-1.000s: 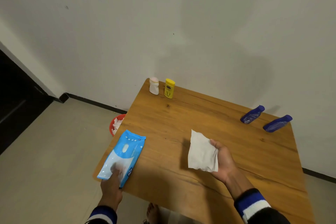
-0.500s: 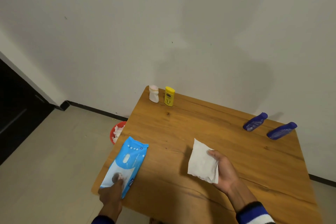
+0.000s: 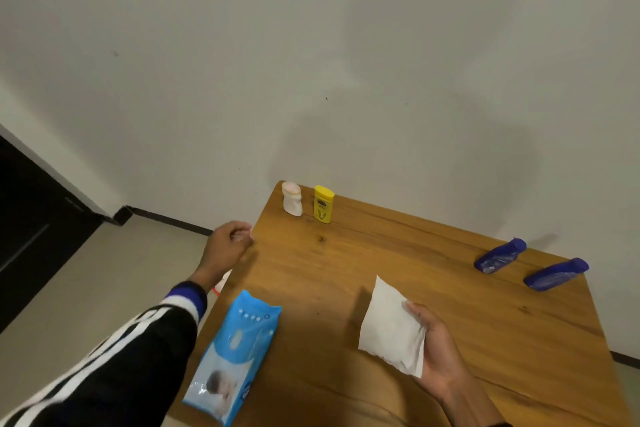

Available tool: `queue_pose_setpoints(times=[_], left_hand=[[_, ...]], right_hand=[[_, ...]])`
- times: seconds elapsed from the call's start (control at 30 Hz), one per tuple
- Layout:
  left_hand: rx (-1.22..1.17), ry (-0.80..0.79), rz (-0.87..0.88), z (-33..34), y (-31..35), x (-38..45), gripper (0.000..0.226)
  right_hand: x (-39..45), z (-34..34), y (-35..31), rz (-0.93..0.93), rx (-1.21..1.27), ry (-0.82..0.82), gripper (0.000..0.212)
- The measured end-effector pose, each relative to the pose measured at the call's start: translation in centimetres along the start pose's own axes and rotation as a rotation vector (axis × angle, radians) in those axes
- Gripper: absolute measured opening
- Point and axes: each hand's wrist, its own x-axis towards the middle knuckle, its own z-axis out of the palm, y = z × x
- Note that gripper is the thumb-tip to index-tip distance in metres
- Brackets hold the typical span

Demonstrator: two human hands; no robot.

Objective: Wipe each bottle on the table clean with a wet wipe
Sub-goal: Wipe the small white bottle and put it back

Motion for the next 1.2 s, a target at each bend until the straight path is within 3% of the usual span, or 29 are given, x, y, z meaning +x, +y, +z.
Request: queue_pose_setpoints(times=[0.17,0.33,0.4,0.5,0.6,0.67,0.77,0.9,1.07,1.13,1.2], left_hand=[[0.230,-0.131,0.188,1.9,4.9,10.7,0.034],[0.410,-0.308,0.251,5.0,5.7,18.2,0.052],[0.450,-0.368,0.253,6.1,5.0,20.1,0.046],[0.421,-0.403,0.207,7.1,4.7,20.9,0.010],[0.441,-0.412,0.234,7.2,4.9,21.0,0.009],[0.449,-0.421,0.255,6.8,4.9,21.1,0.019],[0.383,-0.402,0.262,5.5,5.7,20.8,0.052],[0.254,-0.384,0.275,3.8,8.1,18.9,0.056],[0.043,-0.518,0.203,3.5,12.1,13.5,0.042],[-0.062,-0.590,0.179,4.2,13.2,11.2,0.041],[-0.149,-0.620,0.172,5.7,14.5,8.0,0.036]], right_hand=[[0.7,1.3,-0.8,-0.024,0.101,0.061,0.047],[0.8,3.0,-1.5,-0.093,0.161,0.088,0.050],[0.8,3.4,-1.6,-0.128,0.181,0.098,0.050],[1.1,3.6,-1.1,-0.125,0.180,0.110,0.051],[1.6,3.8,-1.0,-0.119,0.163,0.088,0.054],[1.7,3.9,-1.2,-0.105,0.156,0.083,0.060],[1.9,4.0,-1.0,-0.073,0.189,0.079,0.090],[1.0,4.2,-0.9,-0.080,0.222,0.038,0.098],[-1.7,3.3,-1.7,-0.105,0.229,-0.023,0.045],[-2.8,2.9,-2.2,-0.112,0.239,-0.041,0.040],[-4.4,1.5,-2.5,-0.138,0.248,-0.076,0.047]])
